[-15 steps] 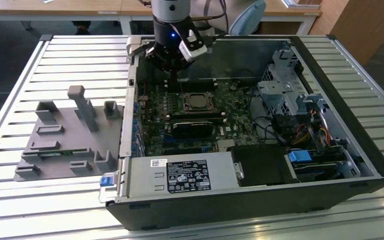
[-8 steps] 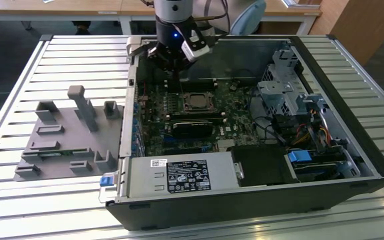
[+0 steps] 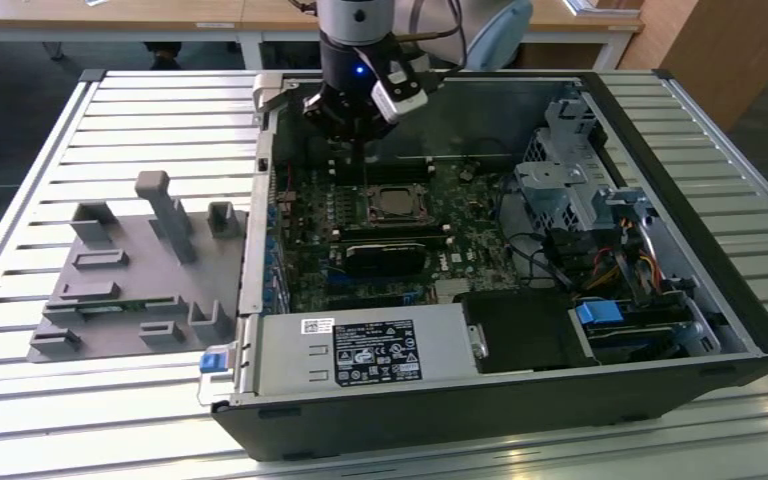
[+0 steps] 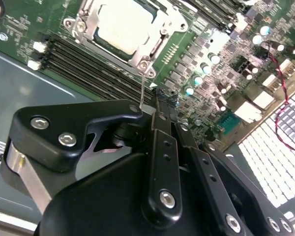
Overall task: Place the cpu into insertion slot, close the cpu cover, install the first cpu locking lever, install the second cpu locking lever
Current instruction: 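Install the first cpu locking lever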
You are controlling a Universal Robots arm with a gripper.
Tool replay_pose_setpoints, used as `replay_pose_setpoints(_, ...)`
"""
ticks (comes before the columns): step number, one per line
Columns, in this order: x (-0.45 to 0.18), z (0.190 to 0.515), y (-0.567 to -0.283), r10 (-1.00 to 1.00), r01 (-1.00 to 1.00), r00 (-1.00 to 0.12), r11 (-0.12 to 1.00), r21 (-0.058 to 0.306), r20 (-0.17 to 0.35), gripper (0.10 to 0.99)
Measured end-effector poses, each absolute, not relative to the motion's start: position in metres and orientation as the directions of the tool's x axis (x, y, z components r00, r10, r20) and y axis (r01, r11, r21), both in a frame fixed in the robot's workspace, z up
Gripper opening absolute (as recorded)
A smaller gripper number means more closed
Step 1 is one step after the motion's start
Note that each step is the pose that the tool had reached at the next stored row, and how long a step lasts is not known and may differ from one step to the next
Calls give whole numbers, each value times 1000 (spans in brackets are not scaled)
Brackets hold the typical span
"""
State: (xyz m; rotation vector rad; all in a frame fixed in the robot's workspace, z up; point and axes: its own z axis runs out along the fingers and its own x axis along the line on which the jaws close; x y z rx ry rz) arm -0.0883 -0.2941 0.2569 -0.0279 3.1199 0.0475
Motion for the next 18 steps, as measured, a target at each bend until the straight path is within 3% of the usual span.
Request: replay_pose_setpoints(18, -61, 245, -294, 21, 20, -1000, 999, 45, -22, 106)
